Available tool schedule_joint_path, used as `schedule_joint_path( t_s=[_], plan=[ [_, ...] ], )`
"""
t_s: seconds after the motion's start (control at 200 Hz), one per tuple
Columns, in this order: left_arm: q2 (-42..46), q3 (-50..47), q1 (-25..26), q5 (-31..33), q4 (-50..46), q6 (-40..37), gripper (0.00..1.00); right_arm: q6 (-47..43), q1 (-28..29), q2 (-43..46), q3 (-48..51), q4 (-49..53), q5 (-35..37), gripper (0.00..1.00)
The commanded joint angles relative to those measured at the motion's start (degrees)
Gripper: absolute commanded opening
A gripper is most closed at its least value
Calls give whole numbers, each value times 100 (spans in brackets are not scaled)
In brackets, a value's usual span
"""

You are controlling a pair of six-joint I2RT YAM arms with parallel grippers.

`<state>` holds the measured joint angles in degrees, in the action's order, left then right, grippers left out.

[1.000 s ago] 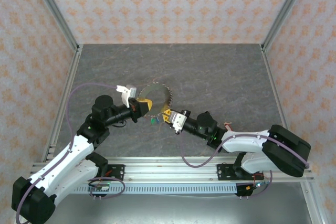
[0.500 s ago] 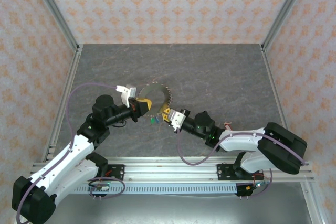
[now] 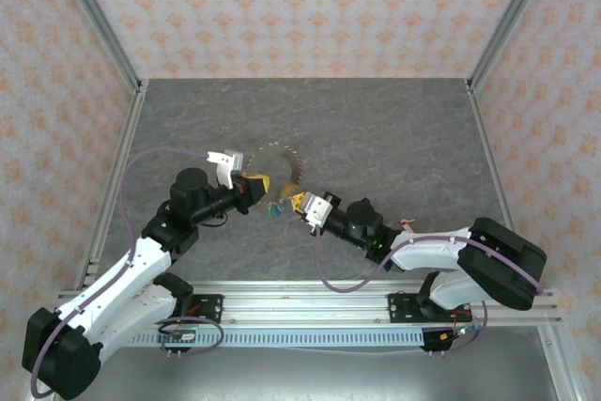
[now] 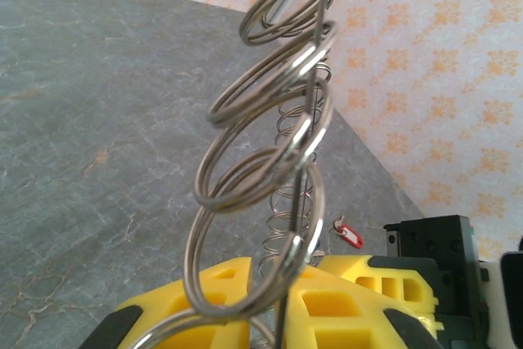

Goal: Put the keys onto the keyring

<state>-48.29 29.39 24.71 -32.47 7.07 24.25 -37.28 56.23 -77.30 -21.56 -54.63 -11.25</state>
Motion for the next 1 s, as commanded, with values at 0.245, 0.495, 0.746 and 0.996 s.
schedule_joint_path(
  t_s=[0.245, 0.495, 0.746, 0.996],
  plan=[
    [-796, 165, -11, 253, 124, 420, 0, 561, 37, 85, -237, 94, 193, 0],
    [-1324, -181, -1, 194, 567, 957, 4, 1011, 20, -523, -223, 7, -76, 0],
    [-1544, -319, -6, 958, -125, 1069, 24, 1376, 15, -1492, -163, -616, 98, 0],
    [-2389, -548, -3, 1290, 100, 1427, 31, 1816, 11, -2594, -228, -1285, 39, 0]
  ],
)
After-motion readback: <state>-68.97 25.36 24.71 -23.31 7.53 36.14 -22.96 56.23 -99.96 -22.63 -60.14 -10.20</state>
